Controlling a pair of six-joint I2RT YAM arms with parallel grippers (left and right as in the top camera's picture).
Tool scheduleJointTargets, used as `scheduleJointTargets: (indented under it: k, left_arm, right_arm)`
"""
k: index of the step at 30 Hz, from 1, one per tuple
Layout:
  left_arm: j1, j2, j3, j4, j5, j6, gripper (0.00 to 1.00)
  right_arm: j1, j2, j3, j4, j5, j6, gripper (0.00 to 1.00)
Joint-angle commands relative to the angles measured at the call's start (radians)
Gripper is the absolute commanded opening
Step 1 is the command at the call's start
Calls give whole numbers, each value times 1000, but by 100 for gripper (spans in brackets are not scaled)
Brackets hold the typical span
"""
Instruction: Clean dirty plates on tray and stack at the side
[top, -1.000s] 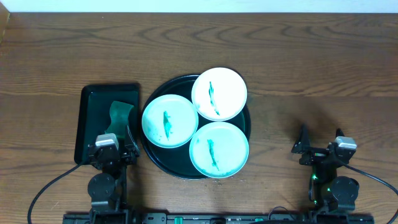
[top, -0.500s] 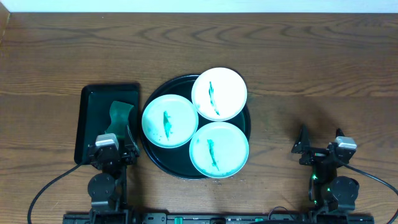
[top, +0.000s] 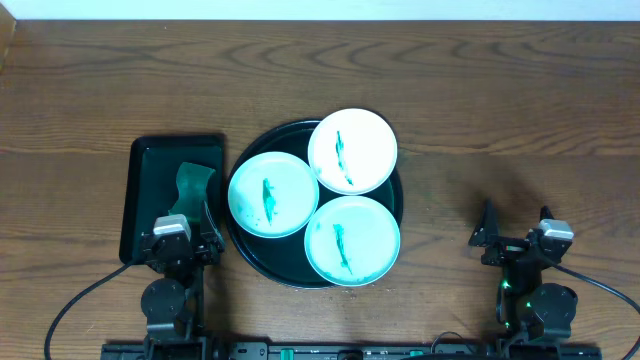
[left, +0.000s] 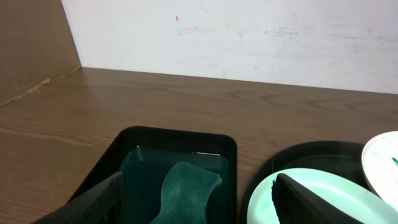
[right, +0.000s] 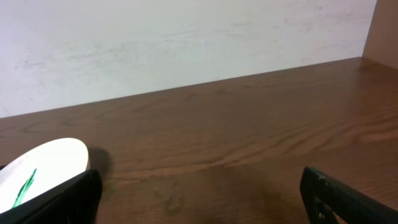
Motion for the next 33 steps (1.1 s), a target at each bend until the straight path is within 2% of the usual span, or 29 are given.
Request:
scheduleJointTargets:
  k: [1, 22, 33]
  left_arm:
    - [5, -7, -35, -10, -2, 3, 75]
    - [5, -7, -35, -10, 2, 2, 75]
    - [5, -2, -32, -10, 4, 2, 75]
  right_arm:
    - [-8, -6, -3, -2, 0, -10, 99]
    - [-8, -6, -3, 0, 11, -30, 99]
    - [-8, -6, -3, 0, 14, -222, 99]
